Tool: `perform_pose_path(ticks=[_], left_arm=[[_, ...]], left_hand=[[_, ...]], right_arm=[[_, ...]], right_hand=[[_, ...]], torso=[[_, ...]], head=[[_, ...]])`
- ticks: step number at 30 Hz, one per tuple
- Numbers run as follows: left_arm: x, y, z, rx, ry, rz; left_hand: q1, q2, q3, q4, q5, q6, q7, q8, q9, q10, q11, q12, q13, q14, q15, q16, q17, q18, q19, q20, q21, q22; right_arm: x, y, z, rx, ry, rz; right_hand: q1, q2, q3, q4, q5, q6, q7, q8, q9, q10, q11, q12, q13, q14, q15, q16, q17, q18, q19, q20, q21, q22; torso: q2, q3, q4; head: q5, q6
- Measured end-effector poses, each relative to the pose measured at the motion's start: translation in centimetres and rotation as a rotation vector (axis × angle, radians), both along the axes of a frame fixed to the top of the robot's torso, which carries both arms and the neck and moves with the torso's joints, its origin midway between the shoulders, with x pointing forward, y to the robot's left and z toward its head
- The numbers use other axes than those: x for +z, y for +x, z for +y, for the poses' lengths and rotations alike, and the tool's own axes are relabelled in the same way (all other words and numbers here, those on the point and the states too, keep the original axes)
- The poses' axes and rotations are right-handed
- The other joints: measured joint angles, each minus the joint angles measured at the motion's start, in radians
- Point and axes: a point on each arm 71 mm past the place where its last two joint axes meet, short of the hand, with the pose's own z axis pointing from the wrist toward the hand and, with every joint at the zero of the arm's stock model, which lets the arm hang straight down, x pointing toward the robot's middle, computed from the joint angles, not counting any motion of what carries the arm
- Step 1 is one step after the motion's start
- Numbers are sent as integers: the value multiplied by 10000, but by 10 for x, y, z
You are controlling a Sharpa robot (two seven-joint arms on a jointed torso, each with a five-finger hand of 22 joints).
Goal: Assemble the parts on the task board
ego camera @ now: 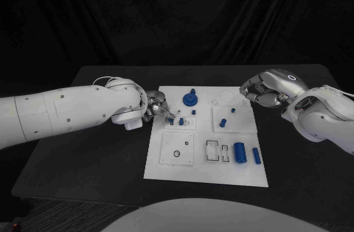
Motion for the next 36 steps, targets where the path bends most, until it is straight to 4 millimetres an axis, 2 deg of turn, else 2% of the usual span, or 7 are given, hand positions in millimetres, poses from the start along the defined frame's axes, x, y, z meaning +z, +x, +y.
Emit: perform_pose_path(ticks=[9, 36], left_arm=[[-1, 1, -1, -7, 84, 66], [-4, 2, 3, 87, 149, 138]], left_hand=[[-12, 11, -30, 31, 0, -2, 2, 0, -3, 0, 0, 0, 0, 0, 0, 0, 0, 1, 0, 0, 0, 0], [-12, 10, -31, 31, -37, -7, 10, 0, -28, 0, 0, 0, 0, 0, 0, 0, 0, 0, 0, 0, 0, 0]], right_arm=[[0, 0, 0, 2, 0, 2], [0, 0, 0, 3, -5, 14]], right_hand=[[9, -10, 0, 0, 0, 0, 0, 0, 0, 0, 0, 0, 8, 0, 0, 0, 1, 0, 0, 0, 0, 0], [8, -10, 0, 0, 39, 0, 0, 0, 0, 0, 0, 0, 4, 0, 0, 0, -8, 1, 0, 0, -37, -3]], torso=[[3, 1, -1], [2, 0, 1]], head=[[41, 0], [32, 0]])
